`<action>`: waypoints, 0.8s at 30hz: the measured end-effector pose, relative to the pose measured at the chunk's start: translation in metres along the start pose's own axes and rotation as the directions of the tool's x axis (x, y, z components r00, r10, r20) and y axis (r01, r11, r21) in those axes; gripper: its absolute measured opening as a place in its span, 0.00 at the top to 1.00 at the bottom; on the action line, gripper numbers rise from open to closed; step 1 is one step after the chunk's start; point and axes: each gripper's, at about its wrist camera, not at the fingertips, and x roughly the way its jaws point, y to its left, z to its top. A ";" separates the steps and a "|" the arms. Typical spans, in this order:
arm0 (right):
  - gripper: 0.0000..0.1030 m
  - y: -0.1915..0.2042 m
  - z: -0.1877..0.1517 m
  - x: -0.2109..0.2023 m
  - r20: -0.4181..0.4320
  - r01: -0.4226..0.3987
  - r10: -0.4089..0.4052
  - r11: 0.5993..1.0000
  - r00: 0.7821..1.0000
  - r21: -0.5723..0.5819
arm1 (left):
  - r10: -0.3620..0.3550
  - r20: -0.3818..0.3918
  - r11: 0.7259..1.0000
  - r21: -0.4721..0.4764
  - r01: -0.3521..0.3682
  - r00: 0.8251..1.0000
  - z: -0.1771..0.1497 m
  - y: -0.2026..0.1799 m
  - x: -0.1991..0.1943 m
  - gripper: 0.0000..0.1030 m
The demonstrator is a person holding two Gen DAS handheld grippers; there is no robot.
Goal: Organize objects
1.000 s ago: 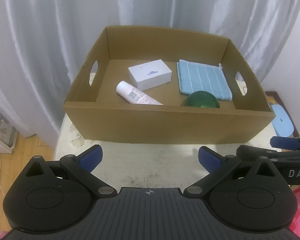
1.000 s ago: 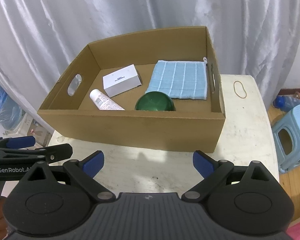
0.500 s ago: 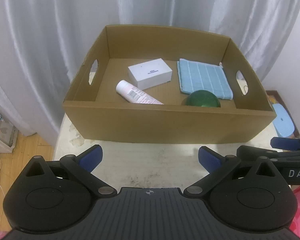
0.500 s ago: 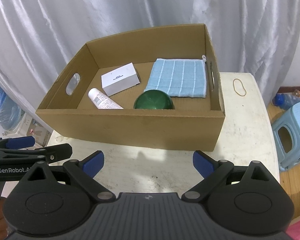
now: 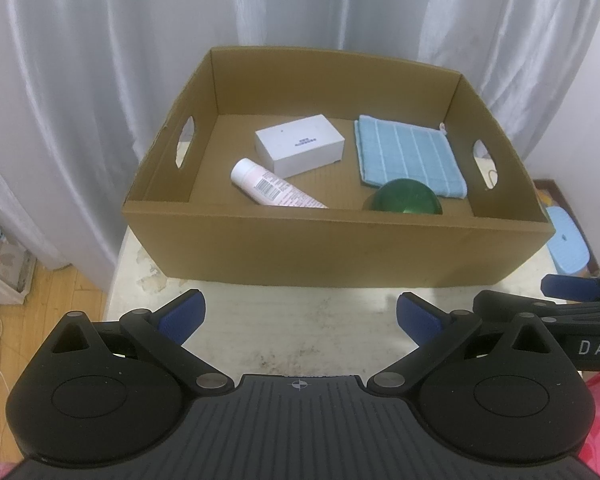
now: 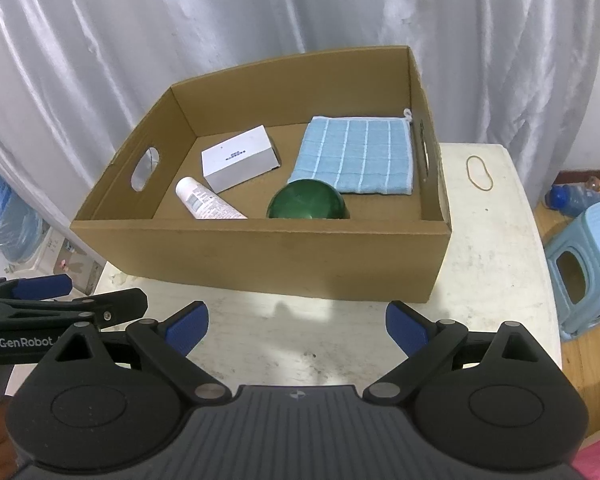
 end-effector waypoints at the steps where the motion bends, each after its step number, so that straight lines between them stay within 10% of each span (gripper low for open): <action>1: 0.05 0.000 0.000 0.000 -0.001 -0.001 0.001 1.000 1.000 0.000 | -0.001 -0.001 1.000 0.000 0.001 1.000 0.000 0.000 0.000 0.01; 24: 0.05 0.001 0.001 0.000 0.002 0.002 -0.002 1.000 1.000 0.000 | -0.002 -0.001 1.000 0.008 0.002 1.000 0.001 0.001 0.000 0.01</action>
